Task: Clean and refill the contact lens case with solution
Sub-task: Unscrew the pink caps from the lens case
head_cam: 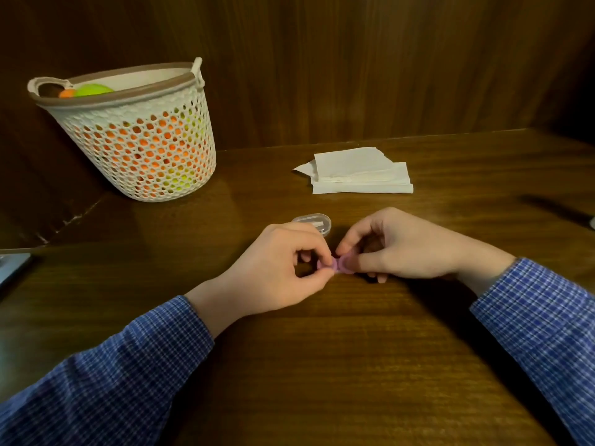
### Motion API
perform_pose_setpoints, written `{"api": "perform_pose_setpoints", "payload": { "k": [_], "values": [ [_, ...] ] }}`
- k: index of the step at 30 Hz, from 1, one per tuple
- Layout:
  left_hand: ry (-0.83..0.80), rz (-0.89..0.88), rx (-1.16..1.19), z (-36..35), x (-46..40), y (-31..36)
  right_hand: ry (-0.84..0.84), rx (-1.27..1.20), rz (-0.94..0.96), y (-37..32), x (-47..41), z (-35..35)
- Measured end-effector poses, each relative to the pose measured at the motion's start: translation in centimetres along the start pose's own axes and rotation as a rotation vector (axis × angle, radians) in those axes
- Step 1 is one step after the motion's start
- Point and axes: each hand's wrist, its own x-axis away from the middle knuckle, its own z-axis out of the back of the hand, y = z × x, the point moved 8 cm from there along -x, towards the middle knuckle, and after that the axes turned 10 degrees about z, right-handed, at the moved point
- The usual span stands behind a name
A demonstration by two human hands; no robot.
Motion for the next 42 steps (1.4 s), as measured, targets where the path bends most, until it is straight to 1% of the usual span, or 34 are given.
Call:
{"api": "perform_pose_setpoints", "payload": {
  "k": [3, 6, 12, 15, 20, 26, 31, 35, 42],
  "values": [
    [-0.017, 0.033, 0.007, 0.1, 0.0, -0.5, 0.000, 0.040, 0.008, -0.2, 0.0, -0.1],
    [-0.016, 0.056, 0.009, 0.2, 0.0, -0.6, 0.001, 0.150, 0.037, -0.6, 0.1, -0.2],
    [-0.021, 0.088, 0.011, 0.4, 0.0, -0.8, 0.086, 0.353, 0.065, -1.1, 0.2, 0.1],
    [-0.027, 0.076, 0.006, 0.5, 0.0, -0.5, 0.077, 0.443, 0.105, -1.4, 0.2, -0.3],
    [-0.045, 0.082, -0.020, 0.6, -0.1, -0.4, 0.031, 0.504, 0.148, -1.7, 0.3, -0.8],
    [-0.025, 0.032, -0.042, 0.5, 0.1, -0.2, -0.035, 0.476, 0.204, -1.9, -0.1, -1.0],
    [-0.035, 0.010, -0.040, 0.5, -0.1, 0.0, -0.069, 0.365, 0.227, -1.9, -0.1, -1.3],
    [-0.042, -0.003, -0.031, 0.6, -0.2, -0.1, -0.041, 0.348, 0.212, -1.4, 0.0, -1.2],
    [-0.016, -0.021, -0.029, 0.6, 0.1, -0.2, 0.106, 0.443, 0.244, -1.7, 0.4, -0.3]
  ]
}}
